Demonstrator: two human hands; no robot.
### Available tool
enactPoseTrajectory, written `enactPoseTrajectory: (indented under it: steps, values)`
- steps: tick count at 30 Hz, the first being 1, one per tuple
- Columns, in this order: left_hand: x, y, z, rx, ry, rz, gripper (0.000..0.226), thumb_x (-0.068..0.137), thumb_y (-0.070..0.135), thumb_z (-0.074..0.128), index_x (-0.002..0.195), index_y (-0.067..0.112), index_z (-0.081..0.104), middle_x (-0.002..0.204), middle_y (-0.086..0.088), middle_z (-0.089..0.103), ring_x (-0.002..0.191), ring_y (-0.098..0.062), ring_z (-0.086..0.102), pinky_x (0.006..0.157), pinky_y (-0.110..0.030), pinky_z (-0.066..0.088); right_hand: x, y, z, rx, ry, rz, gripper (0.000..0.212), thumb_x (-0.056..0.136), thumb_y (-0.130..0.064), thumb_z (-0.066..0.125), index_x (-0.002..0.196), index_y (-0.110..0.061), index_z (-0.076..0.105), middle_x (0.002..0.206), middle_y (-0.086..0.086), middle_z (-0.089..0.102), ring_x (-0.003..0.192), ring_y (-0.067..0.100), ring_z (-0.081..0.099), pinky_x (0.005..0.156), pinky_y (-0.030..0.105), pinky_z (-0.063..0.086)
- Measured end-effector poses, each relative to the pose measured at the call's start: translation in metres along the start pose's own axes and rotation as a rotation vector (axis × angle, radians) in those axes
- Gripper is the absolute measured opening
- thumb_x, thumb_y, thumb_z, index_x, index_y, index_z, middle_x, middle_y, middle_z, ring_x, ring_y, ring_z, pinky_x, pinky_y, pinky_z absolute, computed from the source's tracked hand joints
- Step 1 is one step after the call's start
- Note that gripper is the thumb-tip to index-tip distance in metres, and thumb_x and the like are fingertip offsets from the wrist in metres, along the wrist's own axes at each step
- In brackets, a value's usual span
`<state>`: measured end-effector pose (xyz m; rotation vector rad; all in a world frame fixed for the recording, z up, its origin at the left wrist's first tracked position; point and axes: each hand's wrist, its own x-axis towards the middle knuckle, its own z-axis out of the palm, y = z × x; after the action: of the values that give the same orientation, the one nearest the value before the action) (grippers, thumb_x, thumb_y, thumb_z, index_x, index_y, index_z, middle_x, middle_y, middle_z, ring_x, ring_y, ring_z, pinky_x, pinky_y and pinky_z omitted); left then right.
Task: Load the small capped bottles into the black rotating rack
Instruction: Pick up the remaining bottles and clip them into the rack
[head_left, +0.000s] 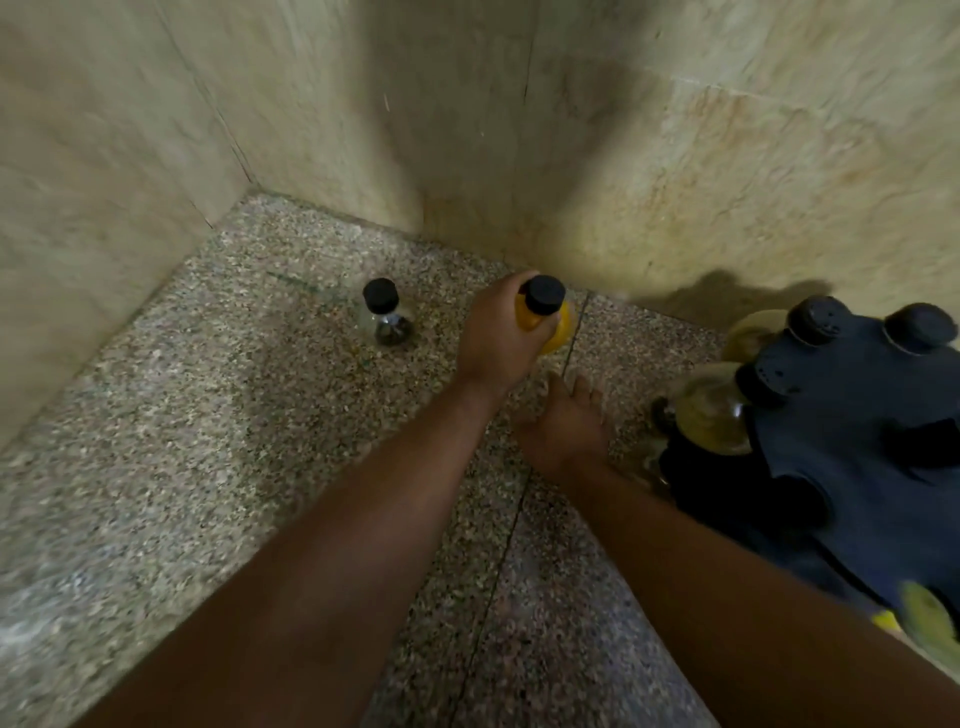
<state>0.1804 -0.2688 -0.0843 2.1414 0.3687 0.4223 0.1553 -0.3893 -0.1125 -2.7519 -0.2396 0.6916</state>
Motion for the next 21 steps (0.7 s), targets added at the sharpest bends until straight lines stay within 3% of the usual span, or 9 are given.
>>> enactPoseTrajectory:
  steps: [5, 8, 10, 16, 21]
  values:
    - [-0.039, 0.029, -0.026, 0.040, 0.141, -0.021, 0.060, 0.085, 0.039, 0.077, 0.137, 0.019, 0.056, 0.135, -0.002, 0.060, 0.125, -0.022, 0.054, 0.102, -0.037, 0.047, -0.041, 0.006, -0.016, 0.123, 0.033, -0.053, 0.082, 0.096, -0.060, 0.050, 0.162, -0.020, 0.022, 0.169, 0.012, 0.018, 0.154, 0.034, 0.020, 0.119, 0.052, 0.030]
    - [-0.067, 0.048, -0.037, 0.051, 0.186, 0.007, 0.060, 0.083, 0.036, 0.079, 0.136, 0.017, 0.058, 0.132, -0.005, 0.059, 0.123, -0.022, 0.052, 0.099, -0.032, 0.045, -0.072, 0.012, -0.024, 0.295, 0.130, -0.097, 0.075, 0.094, -0.053, 0.057, 0.156, -0.018, 0.036, 0.156, 0.010, 0.045, 0.139, 0.032, 0.047, 0.108, 0.044, 0.045]
    - [-0.090, 0.058, -0.040, 0.064, 0.193, 0.024, 0.059, 0.083, 0.037, 0.078, 0.135, 0.018, 0.058, 0.130, -0.006, 0.058, 0.123, -0.024, 0.051, 0.098, -0.034, 0.045, -0.098, 0.019, -0.030, 0.410, 0.185, -0.113, 0.065, 0.096, -0.046, 0.058, 0.152, -0.018, 0.042, 0.150, 0.009, 0.053, 0.130, 0.031, 0.055, 0.101, 0.042, 0.050]
    - [-0.150, 0.089, -0.028, 0.097, 0.203, 0.050, 0.057, 0.078, 0.038, 0.080, 0.130, 0.019, 0.061, 0.123, -0.002, 0.064, 0.117, -0.021, 0.053, 0.094, -0.036, 0.049, -0.155, 0.050, -0.043, 0.811, 0.295, -0.056, 0.042, 0.098, -0.044, 0.054, 0.135, -0.024, 0.060, 0.125, 0.001, 0.067, 0.110, 0.024, 0.063, 0.083, 0.036, 0.050]
    - [-0.194, 0.113, -0.010, 0.079, 0.112, 0.077, 0.059, 0.074, 0.048, 0.075, 0.125, 0.022, 0.063, 0.118, 0.000, 0.068, 0.112, -0.021, 0.060, 0.089, -0.043, 0.054, -0.191, 0.082, -0.053, 1.302, 0.484, 0.051, 0.029, 0.099, -0.035, 0.059, 0.118, -0.015, 0.070, 0.106, 0.001, 0.071, 0.098, 0.018, 0.066, 0.072, 0.027, 0.052]
